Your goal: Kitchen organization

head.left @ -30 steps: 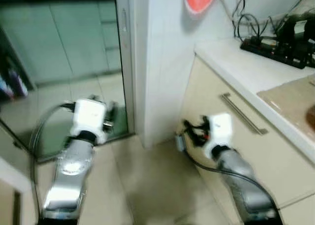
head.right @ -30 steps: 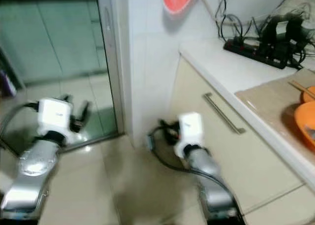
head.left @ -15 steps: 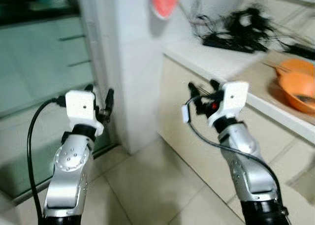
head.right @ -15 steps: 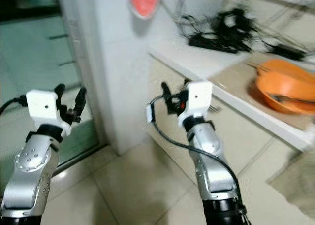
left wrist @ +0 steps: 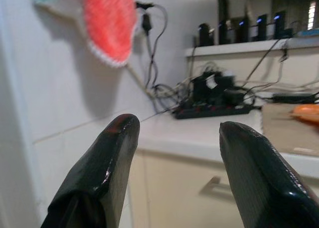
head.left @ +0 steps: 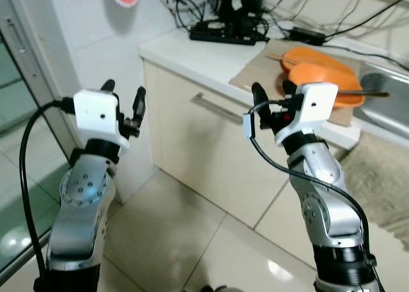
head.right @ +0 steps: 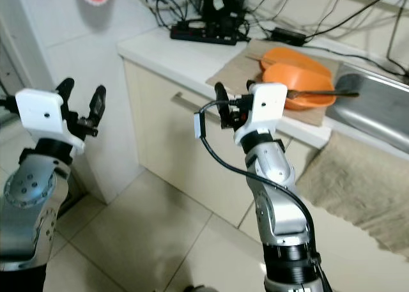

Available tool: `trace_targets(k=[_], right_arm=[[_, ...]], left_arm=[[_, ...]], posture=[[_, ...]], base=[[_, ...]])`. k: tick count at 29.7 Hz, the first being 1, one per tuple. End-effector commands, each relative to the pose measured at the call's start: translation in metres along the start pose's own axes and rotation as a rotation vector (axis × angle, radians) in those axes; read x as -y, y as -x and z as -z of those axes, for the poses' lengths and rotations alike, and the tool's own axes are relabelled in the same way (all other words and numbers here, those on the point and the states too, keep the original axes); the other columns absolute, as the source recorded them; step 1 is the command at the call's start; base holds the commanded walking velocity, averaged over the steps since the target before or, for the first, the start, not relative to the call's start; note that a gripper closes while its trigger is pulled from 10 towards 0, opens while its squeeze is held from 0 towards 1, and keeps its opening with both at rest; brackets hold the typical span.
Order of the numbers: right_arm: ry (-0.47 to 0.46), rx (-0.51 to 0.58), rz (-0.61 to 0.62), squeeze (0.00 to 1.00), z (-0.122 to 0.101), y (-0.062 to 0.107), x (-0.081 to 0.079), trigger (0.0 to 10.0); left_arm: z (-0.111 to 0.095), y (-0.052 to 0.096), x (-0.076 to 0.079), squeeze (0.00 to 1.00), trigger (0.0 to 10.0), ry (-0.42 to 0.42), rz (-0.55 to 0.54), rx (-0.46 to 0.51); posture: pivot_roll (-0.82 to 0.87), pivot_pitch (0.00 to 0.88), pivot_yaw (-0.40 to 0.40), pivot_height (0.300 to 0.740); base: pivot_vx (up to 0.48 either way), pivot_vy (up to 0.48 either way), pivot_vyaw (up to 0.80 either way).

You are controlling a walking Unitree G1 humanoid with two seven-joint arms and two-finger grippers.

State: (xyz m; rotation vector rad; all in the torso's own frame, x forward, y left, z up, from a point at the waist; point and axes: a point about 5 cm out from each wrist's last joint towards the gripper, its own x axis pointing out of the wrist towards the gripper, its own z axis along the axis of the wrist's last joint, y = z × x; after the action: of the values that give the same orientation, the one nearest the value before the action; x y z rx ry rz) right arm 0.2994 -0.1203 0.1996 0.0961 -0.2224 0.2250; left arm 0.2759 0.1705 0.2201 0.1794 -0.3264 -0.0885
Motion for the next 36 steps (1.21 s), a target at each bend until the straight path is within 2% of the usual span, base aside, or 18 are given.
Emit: trace_targets(k=[1,5,8,9,10,13,18,27,36], right_arm=[[0.003,-0.033,0.082,0.0,-0.002,0.001,0.012,10.0],[0.055,-0.116,0.141,0.0,0.015,0.01,0.024,10.0],[0.081,-0.132,0.143,0.0,0.021,0.015,0.027,10.0],[0.081,-0.132,0.143,0.0,0.021,0.015,0.027,10.0],[0.058,-0.142,0.174,0.0,0.025,0.023,0.03,10.0],[0.045,-0.126,0.177,0.0,0.022,0.025,0.029,10.0],[0.038,-0.095,0.188,0.0,0.017,0.025,0.031,10.0],[0.044,-0.069,0.143,0.0,0.011,0.019,0.024,10.0],[0.038,-0.022,0.105,0.0,0.0,0.011,0.018,10.0]], left_arm=[[-0.013,-0.005,0.006,0.0,10.0,-0.021,0.041,0.035],[-0.011,-0.008,0.009,0.0,10.0,-0.011,0.052,0.034],[-0.01,-0.009,0.01,0.0,10.0,-0.001,0.053,0.029],[-0.01,-0.009,0.01,0.0,10.0,-0.001,0.053,0.029],[-0.008,-0.011,0.01,0.0,10.0,0.047,0.046,0.013],[-0.003,-0.012,0.011,0.0,10.0,0.042,0.058,-0.009],[0.002,-0.012,0.014,0.0,10.0,0.031,0.074,-0.021],[0.003,-0.005,0.006,0.0,10.0,0.048,0.037,-0.017],[-0.001,-0.001,0.008,0.0,10.0,0.046,0.038,-0.001]], posture=[[0.02,0.0,-0.073,0.74],[0.0,0.0,-0.039,0.74],[0.0,0.0,-0.028,0.74],[0.0,0.0,-0.028,0.74],[-0.01,0.0,-0.016,0.74],[-0.02,0.0,-0.006,0.74],[-0.02,0.0,-0.008,0.74],[0.0,0.0,-0.046,0.74],[0.0,0.0,-0.058,0.74]], base=[[0.0,0.0,-0.8],[0.0,0.0,-0.8],[0.0,0.0,-0.8],[0.0,0.0,-0.8],[0.0,0.0,-0.8],[0.0,0.0,-0.8],[0.0,0.0,-0.8],[0.0,0.0,-0.8],[0.278,0.0,-0.8]])
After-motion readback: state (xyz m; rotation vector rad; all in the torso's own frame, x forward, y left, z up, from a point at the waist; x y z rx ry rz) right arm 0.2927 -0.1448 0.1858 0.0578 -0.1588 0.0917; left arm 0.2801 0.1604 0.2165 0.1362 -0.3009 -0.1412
